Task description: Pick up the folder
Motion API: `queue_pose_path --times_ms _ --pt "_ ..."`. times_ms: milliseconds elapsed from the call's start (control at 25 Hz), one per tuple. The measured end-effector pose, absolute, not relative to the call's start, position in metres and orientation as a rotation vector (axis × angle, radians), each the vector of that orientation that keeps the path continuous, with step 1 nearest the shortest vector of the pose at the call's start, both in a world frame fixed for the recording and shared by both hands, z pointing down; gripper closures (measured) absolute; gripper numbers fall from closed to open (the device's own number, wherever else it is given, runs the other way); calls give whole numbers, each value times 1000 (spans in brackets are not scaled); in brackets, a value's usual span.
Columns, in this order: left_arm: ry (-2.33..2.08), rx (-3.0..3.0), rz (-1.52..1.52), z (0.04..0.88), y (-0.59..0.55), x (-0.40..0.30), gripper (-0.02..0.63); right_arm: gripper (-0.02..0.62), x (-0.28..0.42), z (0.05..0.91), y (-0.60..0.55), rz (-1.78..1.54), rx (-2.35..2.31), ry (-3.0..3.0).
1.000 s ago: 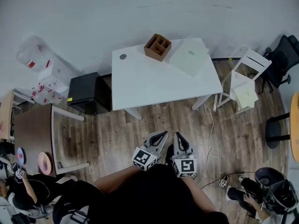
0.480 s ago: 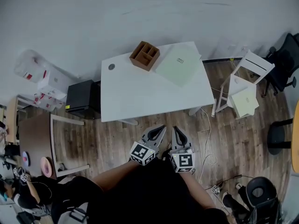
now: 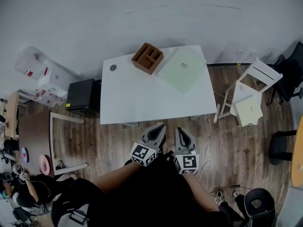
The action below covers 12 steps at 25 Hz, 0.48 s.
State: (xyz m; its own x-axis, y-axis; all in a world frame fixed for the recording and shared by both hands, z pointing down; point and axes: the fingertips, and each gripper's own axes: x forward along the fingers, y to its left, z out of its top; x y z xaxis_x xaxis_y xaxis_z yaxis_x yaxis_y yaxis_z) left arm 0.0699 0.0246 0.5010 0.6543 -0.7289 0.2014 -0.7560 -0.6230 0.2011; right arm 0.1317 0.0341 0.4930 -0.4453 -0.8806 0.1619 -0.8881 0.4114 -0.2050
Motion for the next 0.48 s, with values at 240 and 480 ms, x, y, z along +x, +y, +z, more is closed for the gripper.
queue_pose_path --times_ms 240,480 --pt "-1159 2614 105 506 -15 94 591 558 162 498 1 399 1706 -2550" --pt "-1154 2590 83 512 -68 101 591 557 175 505 -45 405 1716 -2512"
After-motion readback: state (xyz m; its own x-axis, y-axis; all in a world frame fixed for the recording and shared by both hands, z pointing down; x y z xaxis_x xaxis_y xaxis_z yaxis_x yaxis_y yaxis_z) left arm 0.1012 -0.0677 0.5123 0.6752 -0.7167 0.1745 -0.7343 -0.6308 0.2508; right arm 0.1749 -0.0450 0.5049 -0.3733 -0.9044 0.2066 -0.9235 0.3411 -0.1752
